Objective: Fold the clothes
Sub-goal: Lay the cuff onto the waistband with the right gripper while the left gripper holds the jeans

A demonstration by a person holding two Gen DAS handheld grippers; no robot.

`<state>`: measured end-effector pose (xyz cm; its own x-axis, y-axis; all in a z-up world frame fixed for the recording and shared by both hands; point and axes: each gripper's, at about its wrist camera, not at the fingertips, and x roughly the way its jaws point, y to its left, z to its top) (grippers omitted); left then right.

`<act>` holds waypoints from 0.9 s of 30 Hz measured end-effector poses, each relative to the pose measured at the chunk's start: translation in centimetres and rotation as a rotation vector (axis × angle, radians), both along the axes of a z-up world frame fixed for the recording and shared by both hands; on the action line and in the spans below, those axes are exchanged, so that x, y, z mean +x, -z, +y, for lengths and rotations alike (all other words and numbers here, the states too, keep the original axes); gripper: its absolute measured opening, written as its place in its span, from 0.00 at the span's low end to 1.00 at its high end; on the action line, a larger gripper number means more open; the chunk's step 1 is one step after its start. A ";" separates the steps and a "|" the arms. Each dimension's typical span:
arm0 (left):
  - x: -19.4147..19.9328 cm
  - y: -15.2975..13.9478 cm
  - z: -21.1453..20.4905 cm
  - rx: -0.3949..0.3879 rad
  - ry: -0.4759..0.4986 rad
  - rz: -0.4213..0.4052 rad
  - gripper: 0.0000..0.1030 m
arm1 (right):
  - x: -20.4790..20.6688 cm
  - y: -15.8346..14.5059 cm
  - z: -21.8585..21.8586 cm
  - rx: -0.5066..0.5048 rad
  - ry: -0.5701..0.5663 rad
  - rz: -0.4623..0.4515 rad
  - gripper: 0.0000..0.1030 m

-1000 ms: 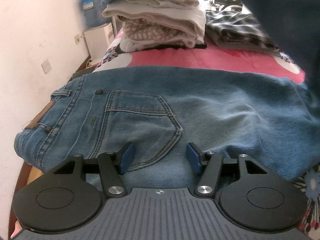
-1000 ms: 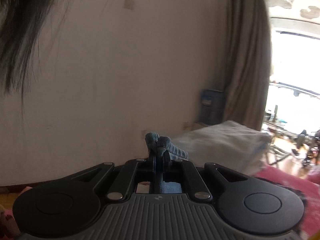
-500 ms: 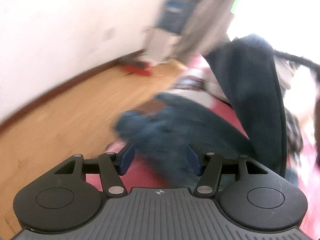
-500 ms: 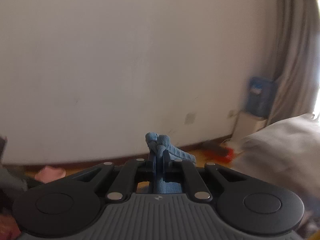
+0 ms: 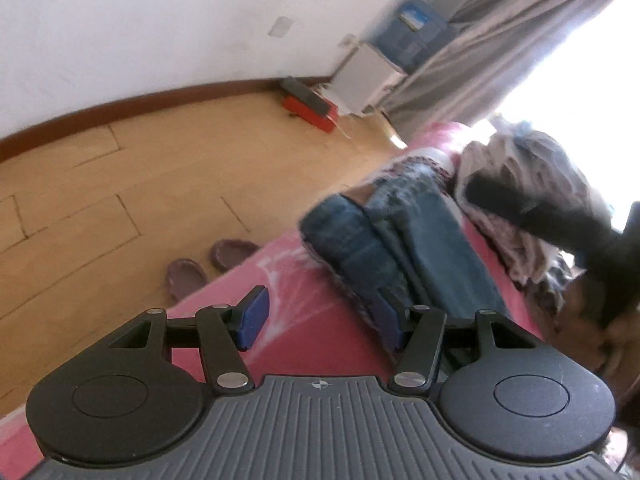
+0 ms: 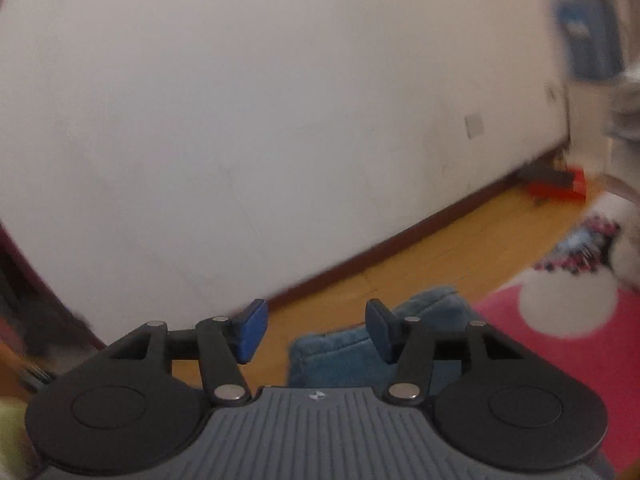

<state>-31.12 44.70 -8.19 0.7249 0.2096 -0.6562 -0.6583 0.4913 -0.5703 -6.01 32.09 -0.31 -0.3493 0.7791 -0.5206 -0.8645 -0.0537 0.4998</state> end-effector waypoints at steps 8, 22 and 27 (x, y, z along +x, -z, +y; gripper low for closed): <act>1.5 -0.1 -0.7 -0.044 0.093 -0.035 0.64 | 13.1 -3.3 -15.9 -0.148 0.324 0.231 0.65; 5.2 0.6 -1.4 -0.131 0.137 0.017 0.64 | 14.2 13.1 -37.7 -0.243 0.814 0.710 0.72; 7.0 0.7 -2.0 -0.121 0.170 0.042 0.68 | 14.0 13.2 -35.5 -0.172 0.693 0.757 0.73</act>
